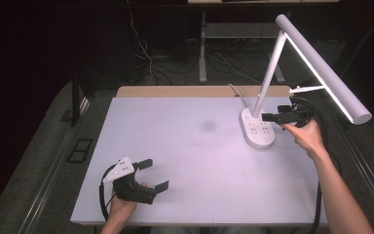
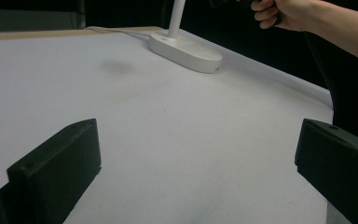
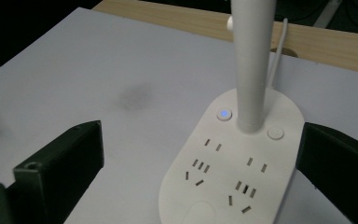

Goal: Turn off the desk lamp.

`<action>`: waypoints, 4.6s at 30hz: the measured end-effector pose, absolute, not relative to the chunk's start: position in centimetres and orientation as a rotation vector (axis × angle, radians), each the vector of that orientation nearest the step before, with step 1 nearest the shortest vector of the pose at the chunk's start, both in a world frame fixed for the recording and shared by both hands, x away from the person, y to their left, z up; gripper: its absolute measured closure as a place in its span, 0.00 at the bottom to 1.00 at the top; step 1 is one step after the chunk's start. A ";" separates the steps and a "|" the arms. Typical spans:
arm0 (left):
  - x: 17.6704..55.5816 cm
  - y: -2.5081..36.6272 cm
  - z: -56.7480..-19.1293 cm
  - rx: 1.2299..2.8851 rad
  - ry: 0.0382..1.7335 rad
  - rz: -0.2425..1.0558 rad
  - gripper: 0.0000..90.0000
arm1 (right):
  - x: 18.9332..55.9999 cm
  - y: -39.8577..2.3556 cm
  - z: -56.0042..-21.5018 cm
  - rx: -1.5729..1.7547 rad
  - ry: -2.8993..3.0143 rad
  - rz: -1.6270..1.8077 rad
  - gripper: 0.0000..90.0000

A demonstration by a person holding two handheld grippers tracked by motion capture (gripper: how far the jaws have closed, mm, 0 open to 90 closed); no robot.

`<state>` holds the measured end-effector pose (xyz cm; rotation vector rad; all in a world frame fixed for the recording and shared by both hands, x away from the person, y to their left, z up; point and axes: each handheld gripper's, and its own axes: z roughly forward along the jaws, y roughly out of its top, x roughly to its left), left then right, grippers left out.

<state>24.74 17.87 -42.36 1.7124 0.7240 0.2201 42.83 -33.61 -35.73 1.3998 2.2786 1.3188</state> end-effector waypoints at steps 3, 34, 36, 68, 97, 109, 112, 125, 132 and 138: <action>24.7 17.9 -42.3 1.713 0.724 0.220 0.00 | 43.3 -33.9 -36.2 1.430 2.273 1.308 0.01; 24.7 18.1 -42.3 1.707 0.728 0.223 0.00 | 47.3 -36.1 -39.7 1.567 2.128 1.274 0.77; 24.7 18.1 -42.3 1.708 0.728 0.223 0.00 | 47.5 -36.0 -40.1 1.575 2.133 1.273 0.80; 24.7 18.2 -42.3 1.709 0.732 0.222 0.00 | 49.0 -34.8 -43.3 1.638 2.176 1.269 1.00; 24.5 18.5 -42.2 1.700 0.732 0.226 0.00 | 48.9 -34.4 -43.2 1.663 2.134 1.240 1.00; 24.5 18.4 -42.3 1.707 0.730 0.226 0.00 | 48.8 -33.9 -43.4 1.670 2.108 1.244 1.00; 24.5 18.3 -42.3 1.706 0.730 0.226 0.00 | 48.8 -33.8 -43.4 1.678 2.105 1.244 1.00; 24.5 18.3 -42.3 1.708 0.730 0.228 0.00 | 48.7 -34.1 -43.1 1.680 2.115 1.225 1.00; 24.6 18.3 -42.3 1.709 0.736 0.226 0.00 | 48.8 -33.9 -43.1 1.668 2.116 1.223 1.00; 24.6 18.2 -42.3 1.713 0.732 0.222 0.00 | 48.8 -33.6 -43.2 1.690 2.103 1.209 1.00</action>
